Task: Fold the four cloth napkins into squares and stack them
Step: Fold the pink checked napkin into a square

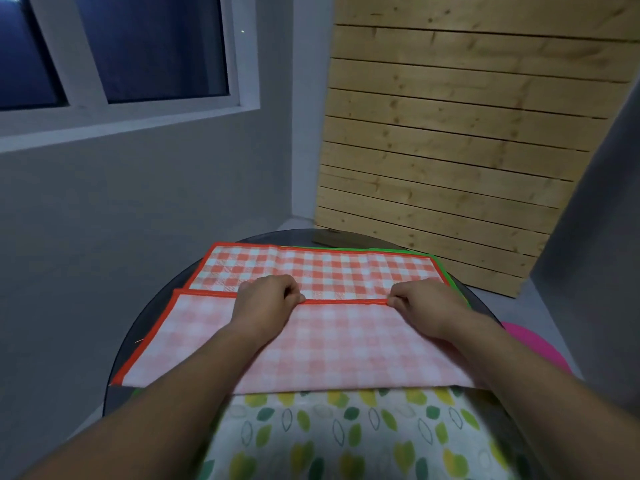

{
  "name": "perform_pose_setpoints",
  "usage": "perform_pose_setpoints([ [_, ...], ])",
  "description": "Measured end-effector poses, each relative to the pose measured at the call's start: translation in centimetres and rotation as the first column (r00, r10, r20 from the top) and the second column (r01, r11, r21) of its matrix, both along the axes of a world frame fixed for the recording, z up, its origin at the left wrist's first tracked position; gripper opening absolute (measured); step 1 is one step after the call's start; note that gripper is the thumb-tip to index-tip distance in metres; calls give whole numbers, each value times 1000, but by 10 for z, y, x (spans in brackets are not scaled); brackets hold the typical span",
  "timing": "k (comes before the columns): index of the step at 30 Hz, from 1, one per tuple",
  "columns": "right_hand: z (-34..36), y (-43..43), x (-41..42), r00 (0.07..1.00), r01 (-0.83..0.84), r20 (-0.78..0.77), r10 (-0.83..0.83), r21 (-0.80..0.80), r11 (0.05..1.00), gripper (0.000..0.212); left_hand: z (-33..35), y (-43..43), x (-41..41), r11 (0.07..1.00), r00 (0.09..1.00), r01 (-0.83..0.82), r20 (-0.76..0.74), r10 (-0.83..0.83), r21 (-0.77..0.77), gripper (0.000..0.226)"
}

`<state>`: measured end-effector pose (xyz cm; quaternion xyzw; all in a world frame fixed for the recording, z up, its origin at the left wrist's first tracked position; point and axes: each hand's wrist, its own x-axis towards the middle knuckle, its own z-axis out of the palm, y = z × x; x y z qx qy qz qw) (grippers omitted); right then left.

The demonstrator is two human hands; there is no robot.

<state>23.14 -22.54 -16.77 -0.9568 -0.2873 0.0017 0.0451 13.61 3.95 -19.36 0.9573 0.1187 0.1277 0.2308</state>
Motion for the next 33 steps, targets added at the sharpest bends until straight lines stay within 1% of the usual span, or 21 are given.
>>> perform_pose_setpoints([
  [2, -2, 0, 0, 1000, 15, -13, -14, 34, 999, 22, -3, 0, 1, 998, 1000, -14, 13, 13, 56, 17],
  [4, -4, -3, 1, 999, 29, -36, -27, 61, 998, 22, -6, 0, 1, 998, 1000, -16, 14, 15, 66, 19],
  [7, -5, -9, 4, 996, 60, -76, -51, 113, 992, 17, -5, 0, 0, 999, 1000, -3, 19, 2, 38, 16],
  [11, -7, -12, 6, 992, 76, -114, -56, 178, 981, 21, -1, 4, -1, 999, 998, 39, -40, -40, -35, 8],
  [13, -9, -12, 7, 990, 86, -128, -61, 200, 976, 21, -1, 7, -1, 995, 996, 55, -62, -60, -86, 11],
  [16, -8, -10, 8, 987, 106, -141, -76, 225, 969, 20, -2, 4, -1, 997, 998, 46, -41, -49, -66, 15],
  [18, -4, -8, 4, 984, 139, -138, -114, 183, 973, 18, -5, -1, -1, 999, 1000, 21, -7, -22, -45, 16],
  [19, 0, -6, 1, 987, 149, -74, -141, 116, 982, 16, -7, -3, -2, 999, 1000, 5, 11, -4, -35, 16],
  [20, 2, -2, -3, 988, 146, 48, -148, 41, 988, 15, -9, -4, -2, 1000, 1000, -11, 25, 12, -24, 16],
  [21, 2, 2, -9, 974, 136, 182, -131, -13, 991, 19, -11, -4, -2, 1000, 999, -21, 34, 22, -13, 15],
  [22, 1, 8, -17, 956, 105, 275, -99, -7, 994, 23, -12, -5, -2, 1000, 999, -27, 37, 27, -7, 15],
  [23, -1, 15, -28, 952, 57, 300, -66, 40, 998, 26, -12, -5, -3, 1000, 999, -30, 38, 30, -6, 15],
  [24, -2, 22, -40, 963, 4, 266, -31, 102, 995, 28, -12, -4, -2, 1000, 999, -30, 36, 30, -7, 15],
  [26, -7, 33, -60, 993, -62, 110, 41, 202, 977, 33, -11, -4, -2, 1000, 999, -27, 31, 28, -6, 16],
  [27, -10, 37, -67, 997, -72, 42, 64, 217, 974, 37, -12, -4, -2, 1000, 999, -28, 33, 28, -5, 16],
  [29, -13, 41, -73, 995, -72, -48, 82, 175, 982, 49, -12, -4, -2, 1000, 999, -28, 40, 28, -5, 15],
  [33, -21, 43, -78, 976, -75, -208, 70, -16, 997, 70, -13, -3, -2, 1000, 998, -28, 47, 28, 6, 15],
])
